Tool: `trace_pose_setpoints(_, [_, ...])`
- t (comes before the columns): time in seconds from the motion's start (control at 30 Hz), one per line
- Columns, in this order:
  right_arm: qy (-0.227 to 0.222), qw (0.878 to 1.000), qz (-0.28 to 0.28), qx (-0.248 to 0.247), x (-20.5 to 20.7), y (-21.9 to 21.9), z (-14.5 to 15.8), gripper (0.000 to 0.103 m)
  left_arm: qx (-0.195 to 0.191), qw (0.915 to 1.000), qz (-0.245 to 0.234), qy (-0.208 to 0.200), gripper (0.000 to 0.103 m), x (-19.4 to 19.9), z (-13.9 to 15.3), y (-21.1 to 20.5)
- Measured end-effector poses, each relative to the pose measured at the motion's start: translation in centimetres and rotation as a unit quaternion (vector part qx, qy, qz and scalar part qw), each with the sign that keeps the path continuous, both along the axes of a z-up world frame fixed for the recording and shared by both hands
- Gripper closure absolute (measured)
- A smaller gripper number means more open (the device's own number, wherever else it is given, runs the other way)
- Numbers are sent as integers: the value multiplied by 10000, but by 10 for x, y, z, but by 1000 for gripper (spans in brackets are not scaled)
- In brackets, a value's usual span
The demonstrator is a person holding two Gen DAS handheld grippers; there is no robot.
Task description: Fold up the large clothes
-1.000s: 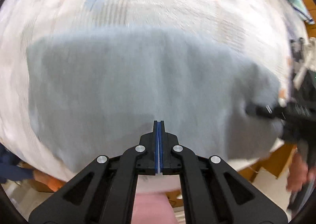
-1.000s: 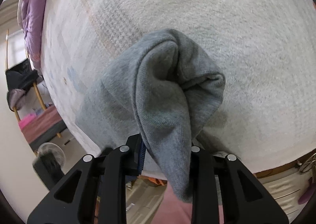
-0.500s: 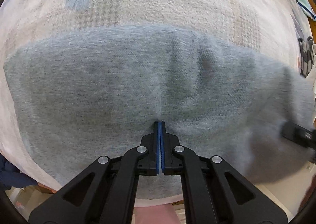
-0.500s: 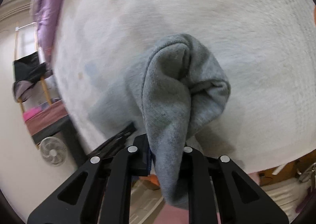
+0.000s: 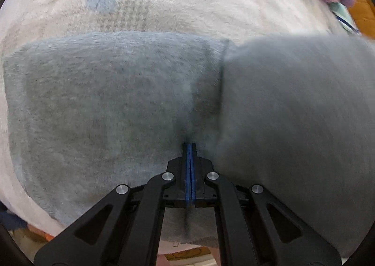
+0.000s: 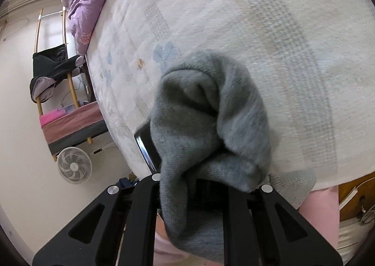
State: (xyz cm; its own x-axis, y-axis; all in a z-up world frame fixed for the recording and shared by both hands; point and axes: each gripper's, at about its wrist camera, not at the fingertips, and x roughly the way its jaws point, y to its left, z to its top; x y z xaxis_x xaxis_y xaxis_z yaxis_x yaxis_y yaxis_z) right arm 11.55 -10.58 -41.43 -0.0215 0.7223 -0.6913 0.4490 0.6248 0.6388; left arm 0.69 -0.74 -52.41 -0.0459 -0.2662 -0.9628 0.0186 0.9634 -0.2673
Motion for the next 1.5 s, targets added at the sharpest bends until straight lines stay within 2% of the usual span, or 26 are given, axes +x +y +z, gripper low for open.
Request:
trace_pose_setpoints(0.13, [-12, 9986, 255, -455, 5, 36, 11, 91, -239, 9994, -239, -9, 100, -23, 25, 35])
trace_pose_setpoints(0.27, [113, 9955, 429, -834, 12, 89, 4, 91, -321, 9993, -201, -66, 100, -42, 50, 87])
trace_pose_setpoints(0.47, [214, 9813, 1064, -1590, 24, 169, -33, 90, -545, 9976, 427, -31, 99, -60, 60, 190])
trace_pose_setpoints(0.57, [332, 9756, 1186, -1819, 31, 200, -53, 90, -397, 9968, 687, 118, 99, -72, 53, 236])
trace_pose_setpoints(0.73, [424, 9738, 1387, -1753, 41, 238, -74, 89, -346, 9924, 1144, 288, 99, -95, 50, 298])
trace_pose_setpoints(0.8, [422, 9686, 1616, -1843, 44, 253, -85, 83, -346, 9911, 1234, 350, 99, -95, 43, 307])
trace_pose_setpoints(0.9, [690, 9638, 1557, -2050, 47, 265, -106, 64, -144, 9923, 1136, 471, 99, -96, 36, 313])
trace_pose_setpoints(0.93, [723, 9664, 1478, -1975, 48, 266, -109, 47, -105, 9924, 1128, 488, 99, -99, 36, 316])
trace_pose_setpoints(0.97, [754, 9730, 1397, -1676, 49, 269, -112, 25, -120, 9920, 1163, 483, 99, -94, 34, 315])
trace_pose_setpoints(1.0, [865, 9811, 1314, -1130, 48, 275, -115, 20, -164, 9910, 1237, 477, 98, -94, 35, 318])
trace_pose_setpoints(1.03, [956, 9846, 1303, -672, 45, 283, -116, 20, -176, 9902, 1304, 471, 95, -93, 34, 303])
trace_pose_setpoints(1.13, [824, 9788, 1669, -851, 42, 293, -112, 20, -89, 9884, 1455, 418, 94, -97, 45, 316])
trace_pose_setpoints(1.27, [699, 9825, 1671, -430, 39, 277, -97, 20, -42, 9868, 1591, 304, 94, -94, 63, 325])
trace_pose_setpoints(1.3, [541, 9821, 1752, -430, 39, 268, -85, 20, -7, 9876, 1549, 251, 94, -89, 64, 328])
trace_pose_setpoints(1.4, [-132, 9808, 1884, -477, 41, 251, -40, 22, 66, 9906, 1363, 23, 94, -76, 97, 318])
trace_pose_setpoints(1.43, [-376, 9814, 1832, -430, 39, 240, -23, 27, 70, 9917, 1284, -64, 94, -70, 104, 313])
trace_pose_setpoints(1.47, [-688, 9823, 1689, -429, 38, 223, -3, 38, 78, 9929, 1176, -173, 94, -58, 106, 297])
trace_pose_setpoints(1.5, [-838, 9820, 1602, -541, 36, 211, 7, 45, 57, 9940, 1053, -282, 94, -47, 110, 282])
